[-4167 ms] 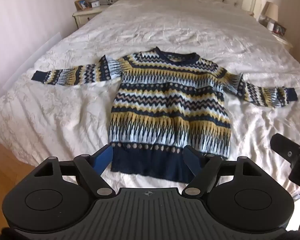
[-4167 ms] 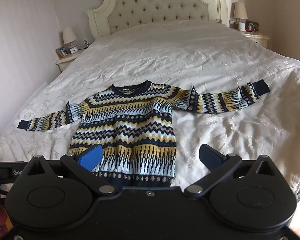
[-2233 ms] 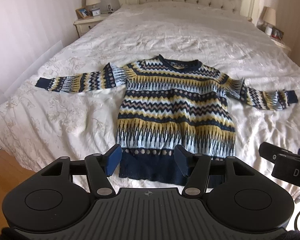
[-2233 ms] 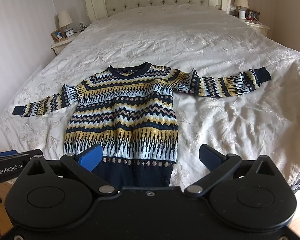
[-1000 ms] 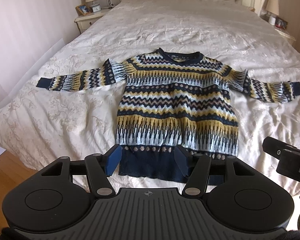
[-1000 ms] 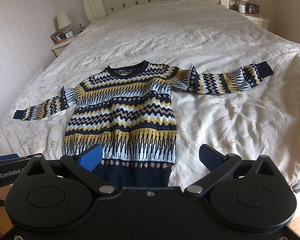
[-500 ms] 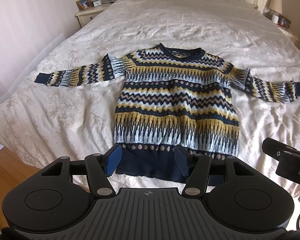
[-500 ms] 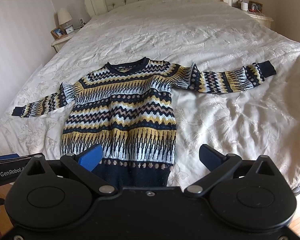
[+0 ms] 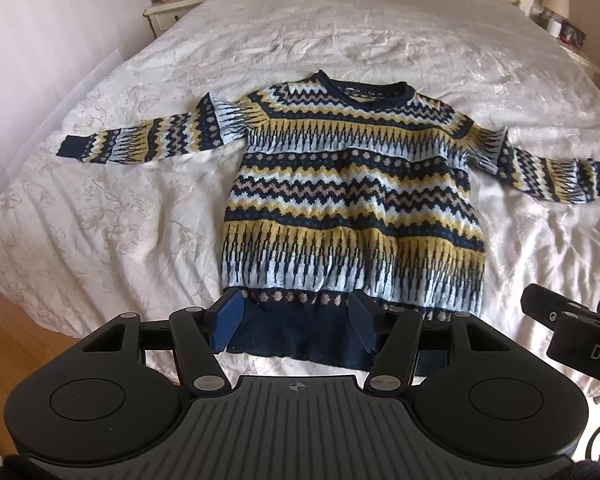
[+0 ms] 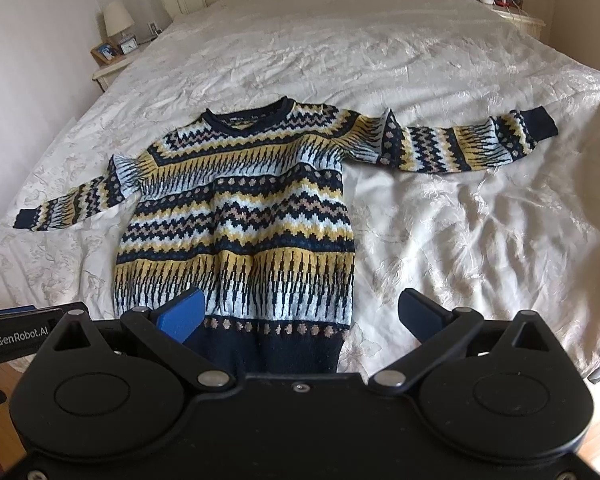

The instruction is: Fold small clothes

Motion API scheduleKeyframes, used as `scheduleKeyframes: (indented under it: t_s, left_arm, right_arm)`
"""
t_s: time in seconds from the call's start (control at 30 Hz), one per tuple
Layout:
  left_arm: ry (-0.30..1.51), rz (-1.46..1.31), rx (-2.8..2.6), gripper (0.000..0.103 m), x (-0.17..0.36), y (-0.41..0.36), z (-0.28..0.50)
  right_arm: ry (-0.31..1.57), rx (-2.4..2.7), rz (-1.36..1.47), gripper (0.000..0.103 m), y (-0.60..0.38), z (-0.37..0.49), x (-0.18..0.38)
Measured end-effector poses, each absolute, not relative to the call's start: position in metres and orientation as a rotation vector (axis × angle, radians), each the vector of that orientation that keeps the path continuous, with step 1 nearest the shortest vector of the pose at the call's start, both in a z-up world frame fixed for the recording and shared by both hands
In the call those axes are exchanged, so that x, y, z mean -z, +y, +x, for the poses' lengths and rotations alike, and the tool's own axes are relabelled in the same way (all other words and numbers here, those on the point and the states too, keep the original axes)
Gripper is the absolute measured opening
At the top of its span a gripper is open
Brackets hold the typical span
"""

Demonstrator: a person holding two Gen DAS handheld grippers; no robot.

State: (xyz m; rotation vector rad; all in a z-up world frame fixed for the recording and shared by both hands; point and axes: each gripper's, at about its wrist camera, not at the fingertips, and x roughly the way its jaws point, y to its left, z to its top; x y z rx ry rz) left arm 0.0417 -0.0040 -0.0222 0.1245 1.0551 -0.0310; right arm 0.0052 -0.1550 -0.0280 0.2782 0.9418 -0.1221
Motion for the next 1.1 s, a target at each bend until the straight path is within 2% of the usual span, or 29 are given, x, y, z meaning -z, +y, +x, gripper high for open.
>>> scheduleKeyframes:
  t_s: [0.47, 0.6, 0.7, 0.83, 0.87, 0.93, 1.1]
  left_arm:
    - [1.102, 0.119, 0.082, 0.057, 0.034, 0.01, 0.134]
    - [1.102, 0.156, 0.157, 0.056, 0.041, 0.005, 0.163]
    - [1.111, 0.167, 0.227, 0.05, 0.047, -0.001, 0.182]
    - [1.112, 0.196, 0.292, 0.048, 0.056, -0.01, 0.201]
    - [1.112, 0.198, 0.302, 0.048, 0.058, -0.012, 0.206]
    - [1.11, 0.2, 0.314, 0.039, 0.062, -0.016, 0.214]
    - [1.106, 0.191, 0.296, 0.037, 0.069, -0.026, 0.23]
  right_arm:
    - [1.026, 0.16, 0.356, 0.101, -0.148, 0.077, 0.042]
    - [1.044, 0.21, 0.425, 0.094, -0.156, 0.092, 0.049]
    - [1.067, 0.272, 0.469, 0.093, -0.167, 0.101, 0.058]
    - [1.077, 0.352, 0.51, 0.09, -0.188, 0.109, 0.068]
    - [1.079, 0.366, 0.51, 0.087, -0.193, 0.112, 0.07]
    - [1.081, 0.394, 0.505, 0.081, -0.203, 0.116, 0.074]
    - [1.102, 0.421, 0.503, 0.074, -0.243, 0.131, 0.086]
